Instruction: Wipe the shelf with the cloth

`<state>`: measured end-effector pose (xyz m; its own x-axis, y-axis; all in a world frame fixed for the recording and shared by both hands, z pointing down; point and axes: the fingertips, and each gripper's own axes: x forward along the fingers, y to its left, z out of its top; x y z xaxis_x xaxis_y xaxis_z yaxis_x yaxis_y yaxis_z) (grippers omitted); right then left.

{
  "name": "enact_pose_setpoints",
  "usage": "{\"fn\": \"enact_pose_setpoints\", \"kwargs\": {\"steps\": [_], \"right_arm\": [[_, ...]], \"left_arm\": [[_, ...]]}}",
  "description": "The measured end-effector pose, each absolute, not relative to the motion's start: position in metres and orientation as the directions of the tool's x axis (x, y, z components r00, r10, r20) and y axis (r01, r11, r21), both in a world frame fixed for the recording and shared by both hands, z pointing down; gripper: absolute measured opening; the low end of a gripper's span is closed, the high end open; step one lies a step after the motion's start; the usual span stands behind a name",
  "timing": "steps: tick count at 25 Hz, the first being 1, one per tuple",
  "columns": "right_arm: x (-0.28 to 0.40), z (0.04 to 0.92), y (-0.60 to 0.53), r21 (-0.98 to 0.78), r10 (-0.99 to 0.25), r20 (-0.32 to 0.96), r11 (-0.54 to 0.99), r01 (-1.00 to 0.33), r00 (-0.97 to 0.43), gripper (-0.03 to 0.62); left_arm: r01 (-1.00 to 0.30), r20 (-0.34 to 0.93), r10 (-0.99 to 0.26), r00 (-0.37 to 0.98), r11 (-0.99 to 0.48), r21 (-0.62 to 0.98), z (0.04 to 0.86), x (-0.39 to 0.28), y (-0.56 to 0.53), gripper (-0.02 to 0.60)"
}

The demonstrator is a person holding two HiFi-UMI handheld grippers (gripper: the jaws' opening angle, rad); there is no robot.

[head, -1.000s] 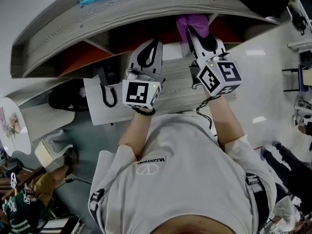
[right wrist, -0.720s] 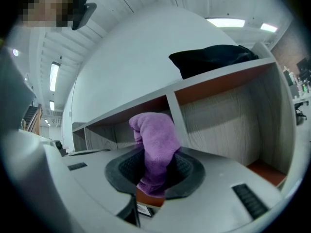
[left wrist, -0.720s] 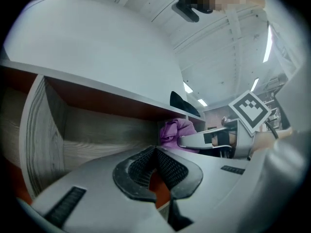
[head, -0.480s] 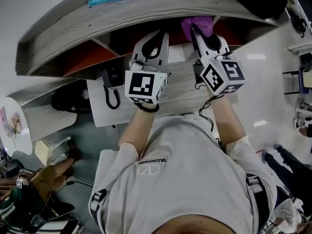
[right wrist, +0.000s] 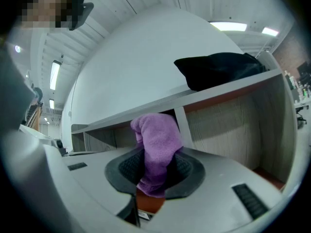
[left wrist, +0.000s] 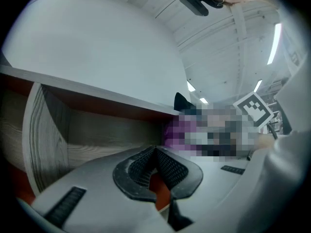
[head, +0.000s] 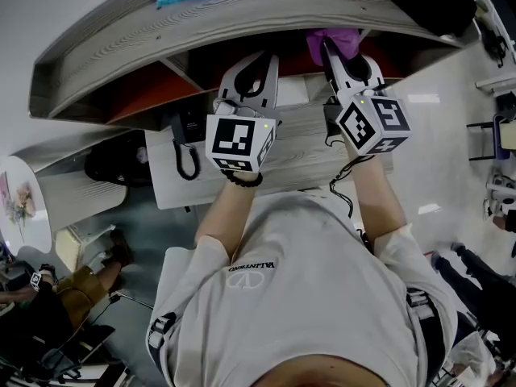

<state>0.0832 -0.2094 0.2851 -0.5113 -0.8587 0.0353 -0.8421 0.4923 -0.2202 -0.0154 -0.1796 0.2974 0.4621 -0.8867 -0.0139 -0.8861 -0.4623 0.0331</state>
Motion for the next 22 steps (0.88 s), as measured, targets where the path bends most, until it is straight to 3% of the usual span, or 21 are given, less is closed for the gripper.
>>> {"fn": "enact_pose_setpoints", "kwargs": {"steps": [22], "right_arm": [[0.036,0.276,-0.207,-0.199,-0.823,0.027,0.552,-0.810,-0.568,0.081]], "left_arm": [[-0.911,-0.009,-0.912,0.410,-0.410,0.047,0.309,-0.058,-0.171,-0.002]]}}
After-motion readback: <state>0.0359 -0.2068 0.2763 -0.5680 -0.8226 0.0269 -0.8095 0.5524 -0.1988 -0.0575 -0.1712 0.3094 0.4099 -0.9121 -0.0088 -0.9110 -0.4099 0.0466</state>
